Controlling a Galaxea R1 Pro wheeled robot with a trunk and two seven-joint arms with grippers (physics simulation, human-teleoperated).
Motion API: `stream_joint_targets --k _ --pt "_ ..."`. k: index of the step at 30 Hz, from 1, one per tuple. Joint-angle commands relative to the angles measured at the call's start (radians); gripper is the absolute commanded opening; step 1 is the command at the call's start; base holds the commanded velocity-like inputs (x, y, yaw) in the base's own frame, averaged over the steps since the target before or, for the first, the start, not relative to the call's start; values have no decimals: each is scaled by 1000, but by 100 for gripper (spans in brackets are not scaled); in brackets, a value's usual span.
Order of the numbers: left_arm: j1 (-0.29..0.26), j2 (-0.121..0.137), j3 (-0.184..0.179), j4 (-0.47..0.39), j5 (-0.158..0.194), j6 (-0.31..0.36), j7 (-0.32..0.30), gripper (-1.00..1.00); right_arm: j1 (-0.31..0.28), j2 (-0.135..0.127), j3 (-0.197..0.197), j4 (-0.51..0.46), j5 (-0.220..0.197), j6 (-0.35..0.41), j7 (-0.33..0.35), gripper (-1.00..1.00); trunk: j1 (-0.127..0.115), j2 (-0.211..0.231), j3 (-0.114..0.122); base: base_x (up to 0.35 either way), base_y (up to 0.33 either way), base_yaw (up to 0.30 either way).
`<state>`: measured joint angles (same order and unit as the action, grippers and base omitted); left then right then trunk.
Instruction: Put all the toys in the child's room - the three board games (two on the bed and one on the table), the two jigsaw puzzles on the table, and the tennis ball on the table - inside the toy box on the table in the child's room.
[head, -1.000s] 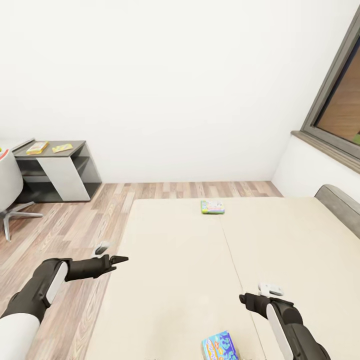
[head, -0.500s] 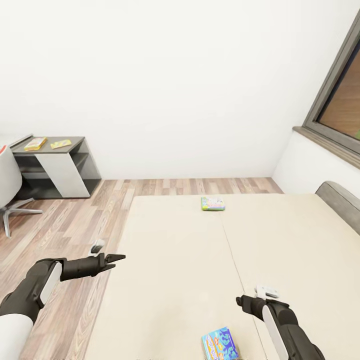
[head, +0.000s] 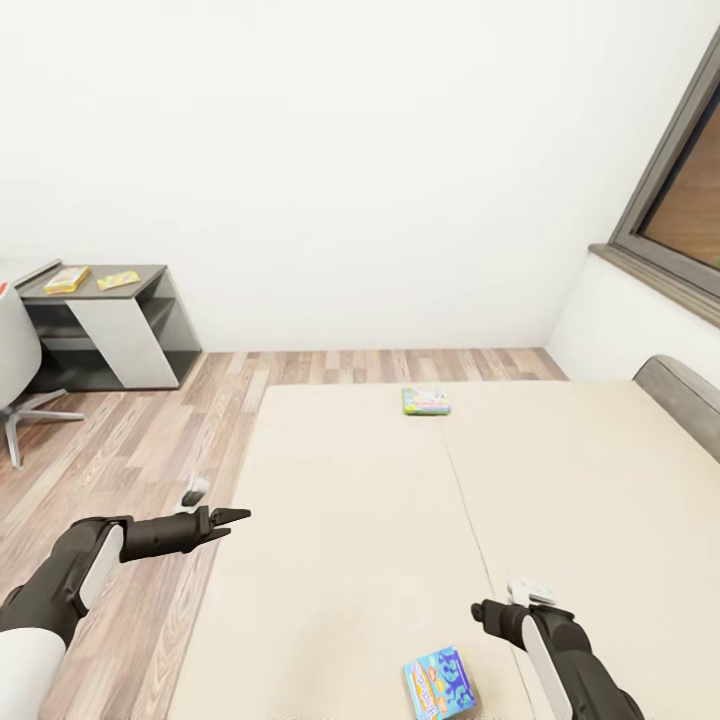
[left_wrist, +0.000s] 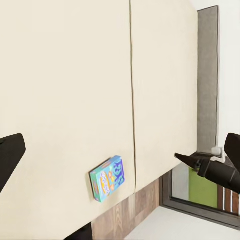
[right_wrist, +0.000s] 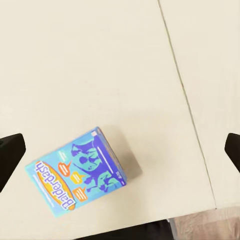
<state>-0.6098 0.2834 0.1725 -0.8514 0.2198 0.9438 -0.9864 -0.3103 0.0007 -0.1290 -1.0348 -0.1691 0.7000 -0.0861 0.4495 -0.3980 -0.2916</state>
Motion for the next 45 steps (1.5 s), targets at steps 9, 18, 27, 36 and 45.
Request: stream_joint_targets --k 9,18,27,36,45 --pt "-1 -5 1 0 0 2 -2 100 -3 -2 0 8 -17 0 -9 100 0 -2 -17 0 0 0" --pt "-1 -7 1 0 2 -3 -6 100 -3 5 1 6 -13 1 -10 100 0 -2 -31 0 0 0" --pt "-1 -7 1 0 3 -3 -7 100 -4 7 2 5 -6 1 -9 100 0 -2 -46 0 0 0" --pt "-1 -7 1 0 3 -3 -7 100 -3 7 2 6 -12 1 -9 100 0 -2 -61 0 0 0" --pt "-1 -7 1 0 2 -3 -5 100 -3 6 2 7 -13 1 -9 100 0 -2 -75 0 0 0"
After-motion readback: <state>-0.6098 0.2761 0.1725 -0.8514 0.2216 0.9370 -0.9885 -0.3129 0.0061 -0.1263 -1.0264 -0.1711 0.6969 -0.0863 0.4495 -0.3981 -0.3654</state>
